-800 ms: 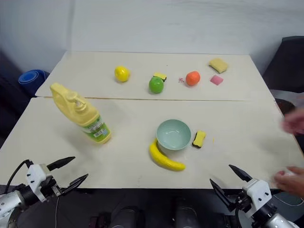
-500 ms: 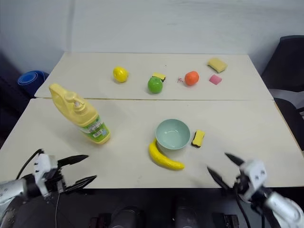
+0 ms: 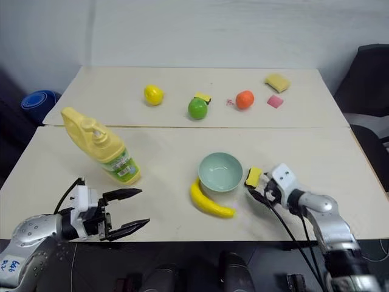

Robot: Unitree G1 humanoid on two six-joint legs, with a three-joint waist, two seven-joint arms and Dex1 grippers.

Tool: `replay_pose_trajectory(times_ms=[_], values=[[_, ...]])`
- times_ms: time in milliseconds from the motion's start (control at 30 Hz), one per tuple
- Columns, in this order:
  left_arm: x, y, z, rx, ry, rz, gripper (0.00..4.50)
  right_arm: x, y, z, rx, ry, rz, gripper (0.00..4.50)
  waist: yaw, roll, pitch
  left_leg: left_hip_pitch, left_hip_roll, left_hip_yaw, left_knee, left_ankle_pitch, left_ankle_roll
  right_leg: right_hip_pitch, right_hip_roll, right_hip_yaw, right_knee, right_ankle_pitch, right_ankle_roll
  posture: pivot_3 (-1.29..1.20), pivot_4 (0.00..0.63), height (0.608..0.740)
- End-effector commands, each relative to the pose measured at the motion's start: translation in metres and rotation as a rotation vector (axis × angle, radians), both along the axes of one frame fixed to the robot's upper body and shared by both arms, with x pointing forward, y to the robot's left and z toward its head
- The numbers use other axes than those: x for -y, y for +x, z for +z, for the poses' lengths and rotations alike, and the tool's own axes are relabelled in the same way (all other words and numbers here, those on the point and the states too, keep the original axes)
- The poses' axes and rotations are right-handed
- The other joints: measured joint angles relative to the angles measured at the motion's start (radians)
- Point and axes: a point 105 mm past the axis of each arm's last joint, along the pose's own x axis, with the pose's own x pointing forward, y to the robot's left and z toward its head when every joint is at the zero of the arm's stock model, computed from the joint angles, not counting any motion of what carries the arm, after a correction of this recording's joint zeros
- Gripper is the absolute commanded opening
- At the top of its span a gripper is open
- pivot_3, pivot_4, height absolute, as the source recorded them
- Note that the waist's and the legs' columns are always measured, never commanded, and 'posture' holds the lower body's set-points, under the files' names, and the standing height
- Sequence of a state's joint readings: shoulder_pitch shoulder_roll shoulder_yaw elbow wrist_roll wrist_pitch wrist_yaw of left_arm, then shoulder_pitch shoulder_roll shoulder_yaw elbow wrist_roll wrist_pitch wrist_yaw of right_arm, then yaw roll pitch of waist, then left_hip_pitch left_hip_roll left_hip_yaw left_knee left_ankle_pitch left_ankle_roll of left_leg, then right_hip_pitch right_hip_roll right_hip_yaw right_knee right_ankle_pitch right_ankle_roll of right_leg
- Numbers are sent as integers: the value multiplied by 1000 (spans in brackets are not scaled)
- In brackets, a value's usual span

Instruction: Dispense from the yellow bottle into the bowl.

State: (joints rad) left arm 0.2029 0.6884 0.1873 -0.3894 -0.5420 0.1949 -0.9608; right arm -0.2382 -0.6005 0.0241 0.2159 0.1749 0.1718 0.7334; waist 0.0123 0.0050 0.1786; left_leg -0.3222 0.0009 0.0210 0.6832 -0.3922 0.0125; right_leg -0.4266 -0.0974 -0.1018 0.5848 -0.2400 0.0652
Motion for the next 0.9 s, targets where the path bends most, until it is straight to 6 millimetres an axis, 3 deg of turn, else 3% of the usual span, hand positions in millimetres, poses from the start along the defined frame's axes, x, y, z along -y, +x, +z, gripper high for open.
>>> replay_pose_trajectory(times_ms=[33,133,367,467,600,700,833,900], values=[[4,2,9,39,-1,-17,4462,-9,9,-10,2,-14,20,4500,0,0,0,0,0,0,0,0,0,0,0,0,0,0,0,0,150,740],[5,4,11,44,-8,-23,4462,-14,20,-11,-3,59,-13,4500,-4,-1,0,0,0,1,0,1,0,0,0,1,0,1,1,0,150,740],[7,9,14,60,-6,-41,4500,-6,20,-14,-20,70,-35,2169,-12,-1,0,0,0,0,0,1,0,1,-2,0,2,1,1,0,150,740],[14,10,17,69,-27,-77,4500,11,12,-1,7,77,-62,1359,-9,0,-1,0,0,-1,0,1,0,1,-2,0,2,1,1,0,150,740],[28,10,25,73,-78,-139,4500,44,-2,30,91,104,-133,1348,2,1,0,-2,-1,-1,0,1,1,1,-3,-1,1,1,2,0,150,740],[43,12,30,94,-94,-196,4500,90,-16,44,110,42,-244,1348,6,1,0,-2,-2,0,0,1,2,2,-3,0,0,2,4,0,150,740],[53,17,32,99,-112,-226,4500,135,-24,33,58,-47,-362,1348,8,0,-1,0,-2,1,0,1,2,3,-2,1,-2,2,4,0,150,740],[55,20,30,103,-107,-233,4500,145,-23,23,23,-50,-380,1348,4,-1,-1,2,-2,3,0,1,2,3,0,3,-1,2,4,0,150,740]])
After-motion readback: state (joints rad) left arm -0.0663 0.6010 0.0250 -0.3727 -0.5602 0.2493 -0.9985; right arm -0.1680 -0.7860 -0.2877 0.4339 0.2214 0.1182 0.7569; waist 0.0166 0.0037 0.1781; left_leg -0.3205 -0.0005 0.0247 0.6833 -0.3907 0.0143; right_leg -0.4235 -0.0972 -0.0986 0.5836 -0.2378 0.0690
